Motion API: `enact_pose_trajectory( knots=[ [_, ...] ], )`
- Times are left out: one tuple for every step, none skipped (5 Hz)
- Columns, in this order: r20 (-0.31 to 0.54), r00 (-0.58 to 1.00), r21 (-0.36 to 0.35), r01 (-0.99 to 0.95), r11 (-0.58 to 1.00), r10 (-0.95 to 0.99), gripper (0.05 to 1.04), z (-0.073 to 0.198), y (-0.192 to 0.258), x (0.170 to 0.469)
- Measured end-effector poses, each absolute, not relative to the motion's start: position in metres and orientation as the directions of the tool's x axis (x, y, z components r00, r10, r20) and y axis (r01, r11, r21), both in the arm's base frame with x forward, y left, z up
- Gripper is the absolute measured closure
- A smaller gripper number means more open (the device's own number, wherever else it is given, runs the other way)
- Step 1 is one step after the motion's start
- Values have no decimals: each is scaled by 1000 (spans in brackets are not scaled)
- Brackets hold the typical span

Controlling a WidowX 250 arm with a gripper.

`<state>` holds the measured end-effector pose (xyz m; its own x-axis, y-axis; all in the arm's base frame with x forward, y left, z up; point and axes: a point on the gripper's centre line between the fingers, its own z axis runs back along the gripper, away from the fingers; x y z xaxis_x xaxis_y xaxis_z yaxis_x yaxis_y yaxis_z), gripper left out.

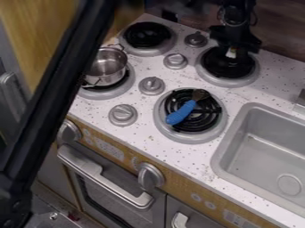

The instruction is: Put the black and white thing in the upper right burner

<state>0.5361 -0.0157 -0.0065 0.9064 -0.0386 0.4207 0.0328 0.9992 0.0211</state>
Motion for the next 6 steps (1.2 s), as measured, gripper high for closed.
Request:
enact_pose_trajectory(
  knots=[
    [419,907,12,27,1000,-29,247,-7,-16,536],
    [376,926,26,14,1000,-23,81,-25,-12,522],
    [384,923,43,6,999,-22,85,-14,-9,513],
    [375,926,77,11,997,-39,85,16,-4,491],
    [305,952,133,-6,991,-35,85,43,5,451],
    [197,980,131,-16,991,-10,85,50,6,409]
  ],
)
